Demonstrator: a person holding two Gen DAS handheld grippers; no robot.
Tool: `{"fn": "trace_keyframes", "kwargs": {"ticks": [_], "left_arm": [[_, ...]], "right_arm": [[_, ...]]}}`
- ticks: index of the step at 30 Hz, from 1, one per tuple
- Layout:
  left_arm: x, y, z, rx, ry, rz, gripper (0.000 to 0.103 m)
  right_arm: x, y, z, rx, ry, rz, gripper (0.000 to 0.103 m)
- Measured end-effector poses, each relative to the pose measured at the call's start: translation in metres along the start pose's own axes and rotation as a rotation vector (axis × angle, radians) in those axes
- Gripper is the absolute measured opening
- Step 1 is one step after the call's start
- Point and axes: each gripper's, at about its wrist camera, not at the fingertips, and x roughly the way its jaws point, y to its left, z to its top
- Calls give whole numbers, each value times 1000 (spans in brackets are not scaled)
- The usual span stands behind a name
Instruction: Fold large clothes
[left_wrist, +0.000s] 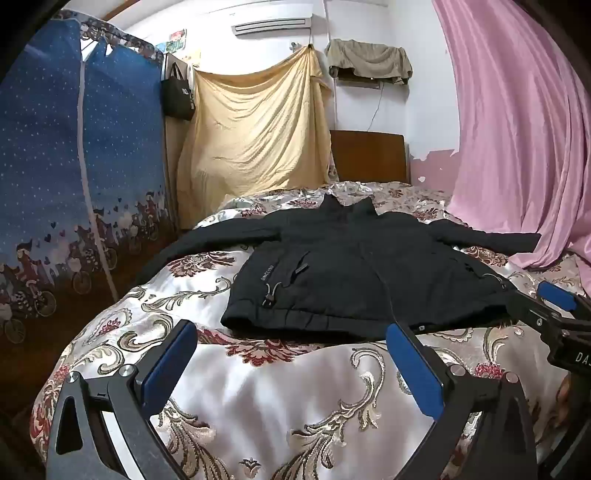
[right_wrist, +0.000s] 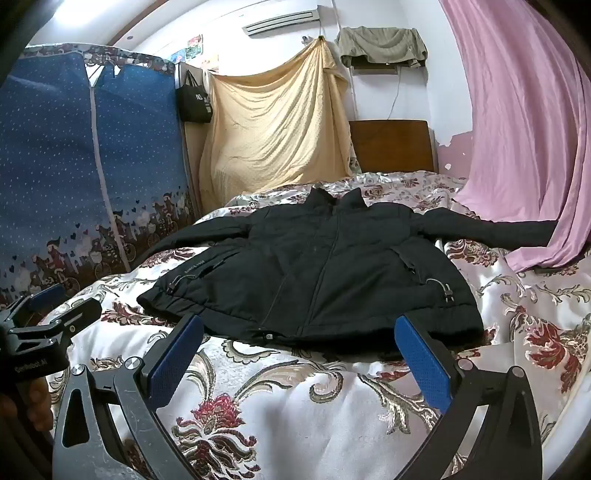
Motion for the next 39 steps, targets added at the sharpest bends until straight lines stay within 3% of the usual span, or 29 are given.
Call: {"fn": "trace_keyframes", "kwargs": {"ticks": [39], "left_arm": [[0, 0, 0, 5, 1, 2, 103]], "right_arm": [[2, 0, -1, 9, 2, 5, 102]]}}
